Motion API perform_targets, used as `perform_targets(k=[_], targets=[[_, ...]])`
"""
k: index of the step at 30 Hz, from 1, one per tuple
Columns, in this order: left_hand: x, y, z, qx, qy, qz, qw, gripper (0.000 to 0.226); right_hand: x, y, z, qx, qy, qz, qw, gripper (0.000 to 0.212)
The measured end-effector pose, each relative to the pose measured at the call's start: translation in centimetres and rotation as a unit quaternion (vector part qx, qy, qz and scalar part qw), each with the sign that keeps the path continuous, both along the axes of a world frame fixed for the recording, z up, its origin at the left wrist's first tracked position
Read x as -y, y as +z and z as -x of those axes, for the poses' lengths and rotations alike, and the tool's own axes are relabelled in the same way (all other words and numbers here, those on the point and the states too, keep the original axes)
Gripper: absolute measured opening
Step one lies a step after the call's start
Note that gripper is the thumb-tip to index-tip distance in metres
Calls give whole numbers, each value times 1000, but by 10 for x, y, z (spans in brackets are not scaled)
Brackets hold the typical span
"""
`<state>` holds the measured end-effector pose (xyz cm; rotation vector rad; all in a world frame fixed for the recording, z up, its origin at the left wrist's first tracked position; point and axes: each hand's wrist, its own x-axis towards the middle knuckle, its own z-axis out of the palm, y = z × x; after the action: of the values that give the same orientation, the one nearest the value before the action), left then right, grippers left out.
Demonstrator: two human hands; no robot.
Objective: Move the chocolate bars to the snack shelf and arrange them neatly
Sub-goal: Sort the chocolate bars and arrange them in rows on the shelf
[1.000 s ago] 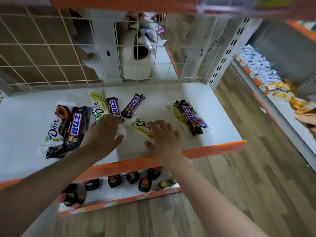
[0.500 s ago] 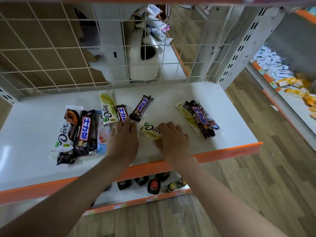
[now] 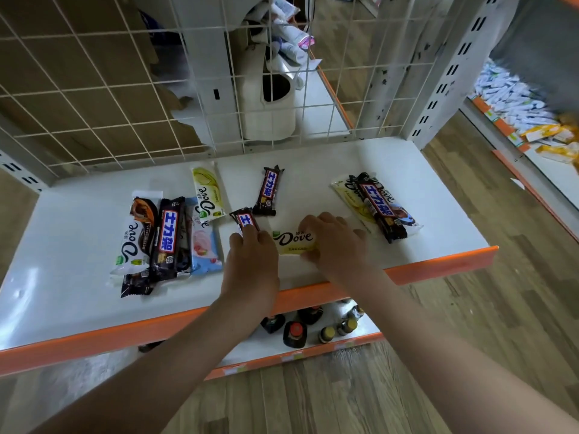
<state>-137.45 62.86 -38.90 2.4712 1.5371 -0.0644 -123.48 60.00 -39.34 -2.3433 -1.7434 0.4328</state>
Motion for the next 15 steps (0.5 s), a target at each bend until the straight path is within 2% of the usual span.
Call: perform_targets(k=[4, 7, 10, 12, 15], targets=[[-18, 1, 18, 62, -24, 16, 998, 65, 2, 2, -10, -4, 25, 3, 1000, 37], [-44, -2, 37, -26, -142, -61, 988, 80, 4, 2, -14, -5, 48, 13, 999, 40], [-57, -3, 48, -79, -193, -91, 974, 64, 6, 0, -15, 15, 49, 20, 998, 46], [-56, 0, 50, -87, -193, -112, 971, 49, 4, 1, -16, 27, 43, 23, 998, 46], [-52, -1, 54, -68, -195, -112, 972, 41, -1, 5, -18, 52, 66, 36, 996, 43]])
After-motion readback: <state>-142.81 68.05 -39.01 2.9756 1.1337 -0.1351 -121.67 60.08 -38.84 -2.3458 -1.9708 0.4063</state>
